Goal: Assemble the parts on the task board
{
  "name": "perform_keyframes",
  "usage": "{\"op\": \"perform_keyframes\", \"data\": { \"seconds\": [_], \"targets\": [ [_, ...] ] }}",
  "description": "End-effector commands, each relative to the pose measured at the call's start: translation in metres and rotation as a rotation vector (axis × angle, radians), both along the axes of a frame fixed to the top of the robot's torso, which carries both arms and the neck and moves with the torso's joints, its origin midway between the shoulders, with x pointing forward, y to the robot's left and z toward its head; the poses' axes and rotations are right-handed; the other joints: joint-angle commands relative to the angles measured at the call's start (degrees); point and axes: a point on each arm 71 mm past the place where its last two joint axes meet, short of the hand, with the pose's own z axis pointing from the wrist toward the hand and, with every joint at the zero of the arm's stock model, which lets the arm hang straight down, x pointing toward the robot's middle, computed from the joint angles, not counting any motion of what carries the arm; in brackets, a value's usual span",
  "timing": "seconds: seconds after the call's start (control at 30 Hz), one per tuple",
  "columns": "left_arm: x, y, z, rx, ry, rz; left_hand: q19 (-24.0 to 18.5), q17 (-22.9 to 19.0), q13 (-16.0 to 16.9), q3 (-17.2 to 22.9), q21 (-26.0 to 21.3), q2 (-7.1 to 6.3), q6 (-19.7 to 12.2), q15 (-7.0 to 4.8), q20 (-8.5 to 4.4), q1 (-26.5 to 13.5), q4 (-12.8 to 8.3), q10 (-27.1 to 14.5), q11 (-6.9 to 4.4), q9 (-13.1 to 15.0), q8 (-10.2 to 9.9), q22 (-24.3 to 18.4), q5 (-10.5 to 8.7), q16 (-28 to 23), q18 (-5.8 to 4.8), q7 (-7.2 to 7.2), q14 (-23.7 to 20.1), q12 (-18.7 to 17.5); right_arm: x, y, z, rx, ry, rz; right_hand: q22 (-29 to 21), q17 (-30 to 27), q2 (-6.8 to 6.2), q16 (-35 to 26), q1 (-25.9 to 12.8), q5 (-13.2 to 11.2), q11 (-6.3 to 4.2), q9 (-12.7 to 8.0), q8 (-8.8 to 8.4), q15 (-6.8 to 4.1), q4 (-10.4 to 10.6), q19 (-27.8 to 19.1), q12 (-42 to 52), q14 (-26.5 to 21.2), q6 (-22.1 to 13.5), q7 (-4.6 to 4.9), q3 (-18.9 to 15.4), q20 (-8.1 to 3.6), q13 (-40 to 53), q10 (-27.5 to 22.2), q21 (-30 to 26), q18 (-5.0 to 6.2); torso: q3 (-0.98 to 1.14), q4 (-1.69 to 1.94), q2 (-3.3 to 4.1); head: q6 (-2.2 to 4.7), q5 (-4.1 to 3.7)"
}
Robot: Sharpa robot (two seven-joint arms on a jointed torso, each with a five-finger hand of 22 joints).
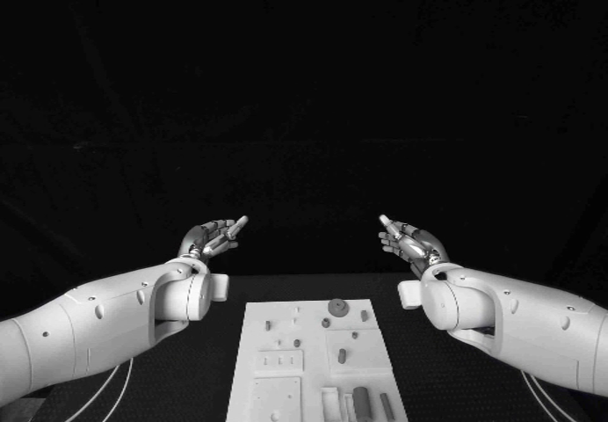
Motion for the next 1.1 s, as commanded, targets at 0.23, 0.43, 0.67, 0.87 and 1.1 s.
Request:
{"op": "perform_keyframes", "data": {
  "seconds": [0.23, 0.43, 0.67, 0.87, 1.1],
  "targets": [
    [0.021, 0.012, 0.011, 0.001, 0.108, -0.081, 1.5, 0.9, 0.2, 0.1, 0.4, 0.05, 1.1, 0.36, 0.27, 2.5, 0.8, 1.7, 0.31, 0.9, 0.8, 1.1, 0.42, 0.9, -0.86, 0.62, 1.2, 0.5, 0.024, -0.009, 0.009, -0.028, 0.151, 0.244, 9.5, 3.1, -0.14, 4.2, 10.2, -0.5, 0.13, 3.2, 4.34, 0.21, -0.4, 3.5, 1.5, 5.6, 4.7, 5.75, -2.4, 0.78, 0.3, 3.9, 0.7, 1.77, -0.01, 0.01, 0.01, 0.0, 0.0],
    [0.019, 0.012, 0.004, 0.005, 0.121, -0.113, 2.1, 1.3, 0.5, 0.3, 0.7, 0.47, 1.7, 0.88, -0.09, 3.3, 0.6, 3.0, 1.07, 1.1, 1.1, 1.3, 0.43, 1.7, -0.82, 1.32, 2.7, 1.2, 0.037, -0.019, 0.013, -0.327, 0.055, 0.252, 13.7, 3.9, -1.41, 6.5, 14.8, -0.5, 0.88, 4.3, 6.7, 1.58, -1.3, 8.8, 3.1, 10.0, 8.7, 6.44, -3.2, 0.5, 0.6, 8.0, 1.5, 3.54, -0.04, -0.07, -0.01, -0.72, 0.35],
    [0.013, 0.01, 0.003, 0.014, 0.131, -0.16, 9.3, 3.0, 1.8, 1.7, 3.8, 1.75, 8.5, 0.78, -1.76, 11.8, 0.5, 11.3, 2.89, 1.4, 3.7, 2.4, 0.82, 6.5, 1.23, 3.26, 13.3, 4.6, 0.041, -0.015, 0.011, -0.558, -0.013, 0.289, 12.0, 4.4, -2.9, 8.6, 20.2, -0.5, 0.48, 4.7, 8.55, 0.84, -2.0, 15.3, 5.1, 16.1, 14.4, 6.36, -4.3, 0.58, 0.8, 14.9, 1.2, 6.02, -0.15, -0.12, -0.09, -0.98, 0.47],
    [-0.001, 0.001, 0.003, 0.006, 0.139, -0.209, 18.7, 5.9, 3.2, 3.6, 7.8, 1.21, 15.0, -2.37, -4.2, 17.0, 0.6, 20.1, 2.28, 0.7, 4.9, 3.7, 0.85, 11.2, 3.57, 3.53, 25.0, 8.1, 0.039, -0.004, 0.01, -0.76, -0.085, 0.351, 10.9, 6.1, -3.08, 11.6, 23.7, -0.5, -1.16, 5.1, 9.57, -2.27, -2.3, 23.4, 5.8, 24.2, 19.1, 5.58, -5.5, 0.57, 0.6, 20.0, 2.1, 8.75, -0.01, 0.16, 0.34, -0.86, -0.03],
    [-0.014, -0.017, 0.003, -0.013, 0.156, -0.295, 19.4, 6.5, 3.4, 3.3, 7.5, 1.02, 16.7, -2.65, -4.74, 18.5, 0.5, 21.6, 1.79, -0.2, 4.5, 3.5, 0.79, 10.5, 3.1, 3.23, 25.8, 8.0, 0.043, 0.005, 0.003, -0.99, -0.144, 0.418, 10.8, 9.2, -3.02, 15.3, 26.4, -0.5, -4.01, 6.0, 10.32, -6.33, -2.4, 33.0, 7.9, 33.3, 23.1, 4.33, -6.3, -0.85, 1.8, 27.4, 4.8, 10.14, 0.39, 1.33, 1.49, -1.57, -1.03]
  ]
}}
